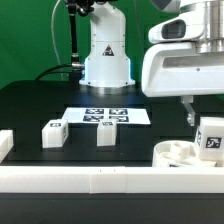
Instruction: Assemble stool
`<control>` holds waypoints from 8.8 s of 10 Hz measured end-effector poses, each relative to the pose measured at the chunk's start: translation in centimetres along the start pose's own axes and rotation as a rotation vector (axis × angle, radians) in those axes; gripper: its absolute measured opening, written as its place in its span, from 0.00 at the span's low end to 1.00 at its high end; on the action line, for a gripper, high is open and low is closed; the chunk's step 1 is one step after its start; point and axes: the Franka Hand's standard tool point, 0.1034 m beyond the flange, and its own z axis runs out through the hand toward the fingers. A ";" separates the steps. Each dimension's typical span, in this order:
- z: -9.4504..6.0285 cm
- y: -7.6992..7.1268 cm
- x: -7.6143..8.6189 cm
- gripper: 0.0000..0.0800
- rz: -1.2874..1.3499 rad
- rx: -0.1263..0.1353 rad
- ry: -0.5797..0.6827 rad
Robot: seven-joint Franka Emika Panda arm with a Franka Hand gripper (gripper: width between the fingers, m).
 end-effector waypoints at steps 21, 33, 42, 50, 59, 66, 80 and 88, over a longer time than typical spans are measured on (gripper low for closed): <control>0.1 -0.3 -0.6 0.43 1.581 0.095 -0.157; -1.9 -1.5 -0.4 0.81 0.885 0.109 -0.170; -2.9 -1.5 0.5 0.81 0.032 0.087 -0.132; -2.4 -1.1 0.4 0.81 -0.675 0.059 -0.109; -0.6 0.0 0.0 0.81 -1.211 0.051 -0.125; 0.5 0.3 -0.5 0.75 -1.206 0.056 -0.140; 0.7 0.1 -0.6 0.43 -0.029 0.033 -0.094; 0.7 0.0 -0.6 0.43 0.610 0.012 -0.108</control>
Offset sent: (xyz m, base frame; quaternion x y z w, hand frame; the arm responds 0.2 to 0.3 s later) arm 0.0000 0.0000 0.0000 0.0000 0.0000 0.1938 0.9810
